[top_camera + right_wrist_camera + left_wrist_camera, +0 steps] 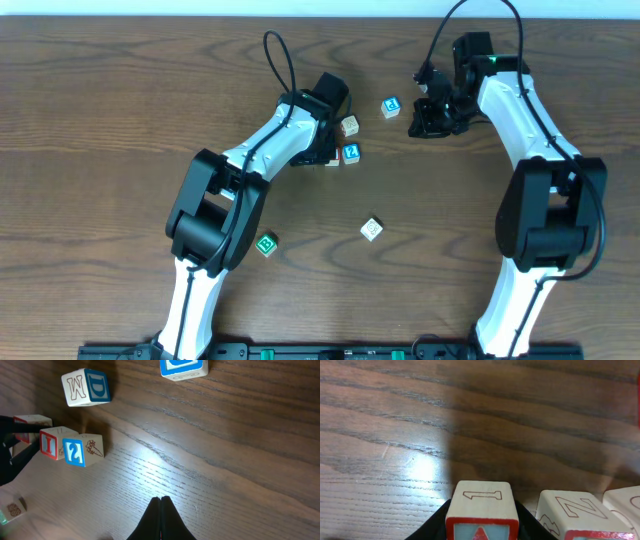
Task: Spell out Ai2
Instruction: 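Lower the A block down left of the I block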
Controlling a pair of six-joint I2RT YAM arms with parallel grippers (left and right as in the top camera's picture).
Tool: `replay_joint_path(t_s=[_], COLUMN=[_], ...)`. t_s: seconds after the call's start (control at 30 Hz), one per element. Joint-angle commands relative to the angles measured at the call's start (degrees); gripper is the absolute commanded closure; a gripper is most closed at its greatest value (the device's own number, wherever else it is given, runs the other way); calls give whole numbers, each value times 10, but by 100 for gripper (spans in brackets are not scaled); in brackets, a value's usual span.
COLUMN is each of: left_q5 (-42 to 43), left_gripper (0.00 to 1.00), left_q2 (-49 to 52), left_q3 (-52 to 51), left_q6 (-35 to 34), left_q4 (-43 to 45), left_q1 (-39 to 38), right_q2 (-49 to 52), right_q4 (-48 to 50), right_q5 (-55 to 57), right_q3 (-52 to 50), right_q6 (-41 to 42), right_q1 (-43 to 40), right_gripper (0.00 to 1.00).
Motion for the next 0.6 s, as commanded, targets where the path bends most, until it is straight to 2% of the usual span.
replay_joint_path(t_s=[0.0, 0.23, 0.33, 0.57], left_q5=[2, 1, -4, -59], left_gripper=[57, 56, 54, 48], left_q2=[7, 7, 7, 7], left_q3=[-3, -3, -3, -3], left_q6=[6, 6, 31, 36], left_q4=[-4, 2, 24, 62], left_q1=[1, 2, 2, 16], right_q2=[7, 7, 7, 7], right_q4=[0, 0, -1, -3], right_q5=[-8, -8, -8, -8], right_q3=[-4, -4, -4, -4], right_q6=[-8, -8, -8, -8], right_q1=[5, 5, 5, 5], right_gripper=[99, 98, 99, 99])
